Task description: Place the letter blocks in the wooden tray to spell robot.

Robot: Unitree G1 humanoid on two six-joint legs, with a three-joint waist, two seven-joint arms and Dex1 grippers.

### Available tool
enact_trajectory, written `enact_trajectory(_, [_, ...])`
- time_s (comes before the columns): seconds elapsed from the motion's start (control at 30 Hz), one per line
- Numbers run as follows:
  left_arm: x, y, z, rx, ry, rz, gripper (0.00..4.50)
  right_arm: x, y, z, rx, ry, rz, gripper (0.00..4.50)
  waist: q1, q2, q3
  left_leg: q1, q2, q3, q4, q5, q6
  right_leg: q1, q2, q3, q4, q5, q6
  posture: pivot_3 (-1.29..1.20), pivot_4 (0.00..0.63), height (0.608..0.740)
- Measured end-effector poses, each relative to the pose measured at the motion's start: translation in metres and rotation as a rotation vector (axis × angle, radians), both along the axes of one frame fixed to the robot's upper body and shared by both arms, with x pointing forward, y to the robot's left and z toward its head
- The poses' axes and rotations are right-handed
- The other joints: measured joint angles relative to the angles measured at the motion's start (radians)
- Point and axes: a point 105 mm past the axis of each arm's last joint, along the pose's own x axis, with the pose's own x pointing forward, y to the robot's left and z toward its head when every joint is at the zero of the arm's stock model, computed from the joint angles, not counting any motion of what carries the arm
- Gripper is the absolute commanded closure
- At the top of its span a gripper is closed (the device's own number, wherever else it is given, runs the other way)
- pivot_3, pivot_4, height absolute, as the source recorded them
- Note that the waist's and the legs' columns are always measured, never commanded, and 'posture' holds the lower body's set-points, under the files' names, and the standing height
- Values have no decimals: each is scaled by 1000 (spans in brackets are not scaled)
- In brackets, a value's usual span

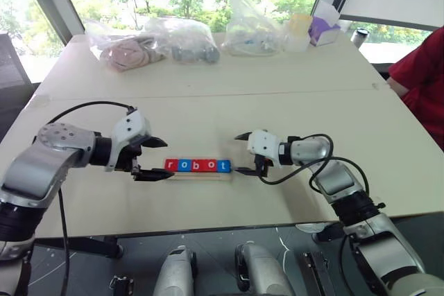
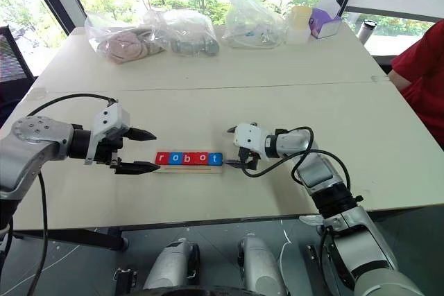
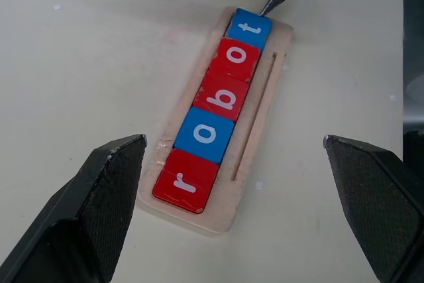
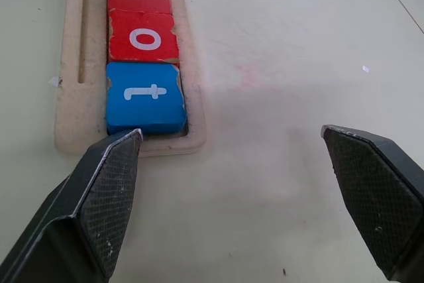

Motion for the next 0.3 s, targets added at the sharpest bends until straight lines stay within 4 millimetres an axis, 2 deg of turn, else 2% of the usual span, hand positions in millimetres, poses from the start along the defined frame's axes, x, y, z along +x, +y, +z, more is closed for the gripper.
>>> enact_trajectory(0.13, [-3,7,6,-55,40,45,0,0,-27,17,17,-12,-86,31,1,0,0,-1,0,0,0,0,0,0,0,0,0,0,0,0,150,740])
enact_trajectory(0.2, [-10,19,5,-54,67,93,0,-11,-35,27,69,12,-116,31,-3,0,0,-1,1,0,0,0,0,-1,0,0,0,0,0,0,150,740])
enact_trajectory(0.3, [-19,37,0,-67,104,171,0,-30,-44,30,141,99,-171,31,-4,0,0,0,2,-1,-1,0,0,-1,0,0,0,-1,0,0,150,740])
